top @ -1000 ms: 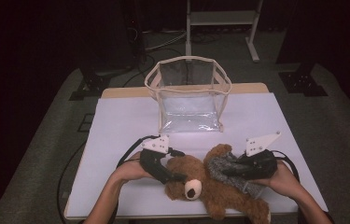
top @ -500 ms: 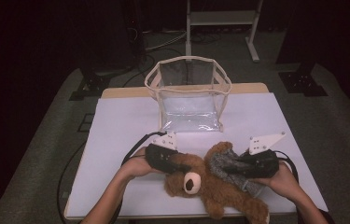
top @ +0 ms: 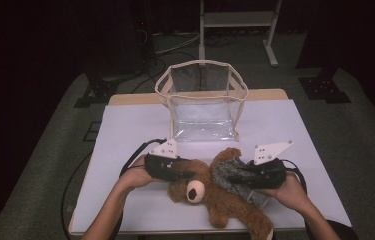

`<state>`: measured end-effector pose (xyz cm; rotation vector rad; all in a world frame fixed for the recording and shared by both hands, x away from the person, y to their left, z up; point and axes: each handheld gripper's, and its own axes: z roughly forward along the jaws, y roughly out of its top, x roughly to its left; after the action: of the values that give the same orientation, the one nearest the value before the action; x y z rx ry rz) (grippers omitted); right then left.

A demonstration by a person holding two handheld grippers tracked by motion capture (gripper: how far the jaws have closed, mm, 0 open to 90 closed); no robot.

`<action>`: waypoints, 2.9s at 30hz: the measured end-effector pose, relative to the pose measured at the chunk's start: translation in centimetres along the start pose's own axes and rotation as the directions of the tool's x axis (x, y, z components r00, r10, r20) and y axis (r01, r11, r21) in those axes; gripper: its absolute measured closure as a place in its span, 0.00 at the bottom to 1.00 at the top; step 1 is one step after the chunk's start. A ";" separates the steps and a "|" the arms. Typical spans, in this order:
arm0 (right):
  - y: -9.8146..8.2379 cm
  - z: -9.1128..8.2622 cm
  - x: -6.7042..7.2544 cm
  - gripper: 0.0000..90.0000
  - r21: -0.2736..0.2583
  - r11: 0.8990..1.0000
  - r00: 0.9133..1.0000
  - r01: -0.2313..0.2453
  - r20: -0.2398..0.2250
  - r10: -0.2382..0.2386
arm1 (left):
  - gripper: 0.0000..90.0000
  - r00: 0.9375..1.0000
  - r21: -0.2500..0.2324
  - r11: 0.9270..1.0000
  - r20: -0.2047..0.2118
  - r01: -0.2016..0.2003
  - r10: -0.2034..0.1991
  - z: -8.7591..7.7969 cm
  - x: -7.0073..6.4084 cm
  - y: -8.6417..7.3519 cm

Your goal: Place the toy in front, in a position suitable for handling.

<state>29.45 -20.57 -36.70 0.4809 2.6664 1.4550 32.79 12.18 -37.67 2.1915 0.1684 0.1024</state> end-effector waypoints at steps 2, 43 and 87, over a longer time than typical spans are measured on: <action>0.3 -1.1 -0.6 0.83 -0.010 1.000 1.000 -0.005 0.015 0.006 | 0.66 1.000 -0.008 1.000 -0.004 -0.011 0.011 -0.1 -0.4 -0.3; -1.0 -1.3 -1.9 0.84 -0.020 0.997 0.997 -0.069 0.021 0.070 | 0.63 0.995 0.086 0.994 -0.071 -0.060 0.066 2.8 -0.4 2.9; 8.7 1.6 -2.9 0.83 0.111 0.988 0.993 0.109 -0.065 -0.103 | 0.51 0.986 0.050 0.993 -0.124 -0.105 0.110 -0.7 -2.9 -0.5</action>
<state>34.58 -15.74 -30.69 0.3019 2.7855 1.3136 29.74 12.59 -37.68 2.2377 0.1245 0.3013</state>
